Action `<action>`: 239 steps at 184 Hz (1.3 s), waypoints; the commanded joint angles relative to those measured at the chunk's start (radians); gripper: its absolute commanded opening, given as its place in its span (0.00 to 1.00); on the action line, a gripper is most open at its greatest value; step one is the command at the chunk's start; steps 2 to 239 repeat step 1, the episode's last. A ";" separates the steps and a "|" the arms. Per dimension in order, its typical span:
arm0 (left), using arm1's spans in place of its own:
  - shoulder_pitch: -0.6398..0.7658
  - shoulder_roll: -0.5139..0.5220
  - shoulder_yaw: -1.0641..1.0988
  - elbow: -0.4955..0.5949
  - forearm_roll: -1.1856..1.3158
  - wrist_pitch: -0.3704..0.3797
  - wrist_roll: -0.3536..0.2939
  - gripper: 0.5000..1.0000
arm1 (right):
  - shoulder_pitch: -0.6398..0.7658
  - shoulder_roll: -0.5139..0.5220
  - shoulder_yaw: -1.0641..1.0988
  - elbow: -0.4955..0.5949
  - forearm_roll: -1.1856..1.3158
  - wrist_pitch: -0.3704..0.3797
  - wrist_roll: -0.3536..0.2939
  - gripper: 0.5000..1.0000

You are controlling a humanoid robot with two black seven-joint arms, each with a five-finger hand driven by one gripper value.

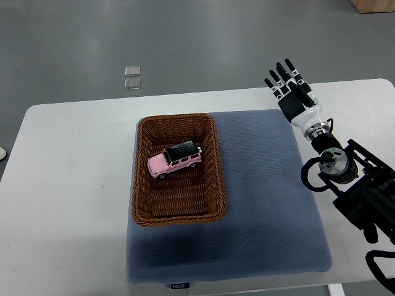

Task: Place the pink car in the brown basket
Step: 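Open the right hand to release the car and raise it away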

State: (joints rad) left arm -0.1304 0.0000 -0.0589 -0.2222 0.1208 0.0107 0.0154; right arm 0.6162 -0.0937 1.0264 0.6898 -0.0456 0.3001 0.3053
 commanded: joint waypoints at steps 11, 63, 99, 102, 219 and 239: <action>0.000 0.000 0.001 0.000 -0.001 0.000 0.000 1.00 | 0.000 0.000 -0.005 -0.001 -0.004 0.001 0.000 0.82; 0.000 0.000 0.001 0.000 -0.001 0.000 0.000 1.00 | 0.000 0.000 -0.005 -0.001 -0.004 0.001 0.000 0.82; 0.000 0.000 0.001 0.000 -0.001 0.000 0.000 1.00 | 0.000 0.000 -0.005 -0.001 -0.004 0.001 0.000 0.82; 0.000 0.000 0.001 0.000 -0.001 0.000 0.000 1.00 | 0.000 0.000 -0.005 -0.001 -0.004 0.001 0.000 0.82; 0.000 0.000 0.001 0.000 -0.001 0.000 0.000 1.00 | 0.000 0.000 -0.005 -0.001 -0.004 0.001 0.000 0.82; 0.000 0.000 0.001 0.000 -0.001 0.000 0.000 1.00 | 0.000 0.000 -0.005 -0.001 -0.004 0.001 0.000 0.82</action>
